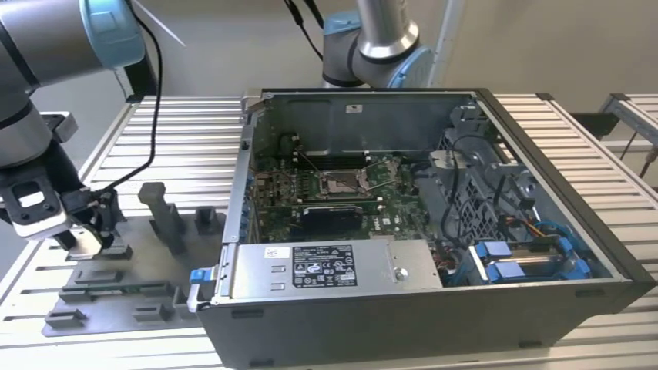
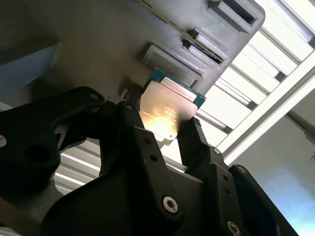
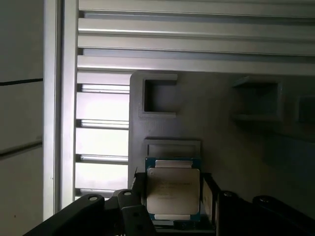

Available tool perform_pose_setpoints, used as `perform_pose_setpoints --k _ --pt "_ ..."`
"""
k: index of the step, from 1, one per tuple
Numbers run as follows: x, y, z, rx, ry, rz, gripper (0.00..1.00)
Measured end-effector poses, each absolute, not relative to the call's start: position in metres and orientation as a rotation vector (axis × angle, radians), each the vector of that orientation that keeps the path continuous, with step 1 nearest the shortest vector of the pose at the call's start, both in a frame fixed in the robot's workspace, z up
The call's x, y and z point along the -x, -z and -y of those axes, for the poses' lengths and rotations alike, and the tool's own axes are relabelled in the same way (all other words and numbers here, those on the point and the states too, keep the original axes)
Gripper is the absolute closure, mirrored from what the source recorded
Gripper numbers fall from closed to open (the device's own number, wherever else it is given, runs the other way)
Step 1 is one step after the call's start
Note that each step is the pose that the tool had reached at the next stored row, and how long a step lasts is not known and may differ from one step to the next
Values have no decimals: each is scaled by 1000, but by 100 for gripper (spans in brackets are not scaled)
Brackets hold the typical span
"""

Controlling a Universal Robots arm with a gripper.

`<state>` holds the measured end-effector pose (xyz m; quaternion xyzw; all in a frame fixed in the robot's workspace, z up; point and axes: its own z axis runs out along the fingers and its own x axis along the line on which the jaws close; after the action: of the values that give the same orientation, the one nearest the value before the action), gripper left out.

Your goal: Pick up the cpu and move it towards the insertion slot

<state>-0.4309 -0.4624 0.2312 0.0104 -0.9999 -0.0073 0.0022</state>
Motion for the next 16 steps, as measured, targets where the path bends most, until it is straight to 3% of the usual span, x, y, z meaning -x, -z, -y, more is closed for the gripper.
perform_pose_setpoints --k 16 --pt "431 -259 462 -33 23 3135 100"
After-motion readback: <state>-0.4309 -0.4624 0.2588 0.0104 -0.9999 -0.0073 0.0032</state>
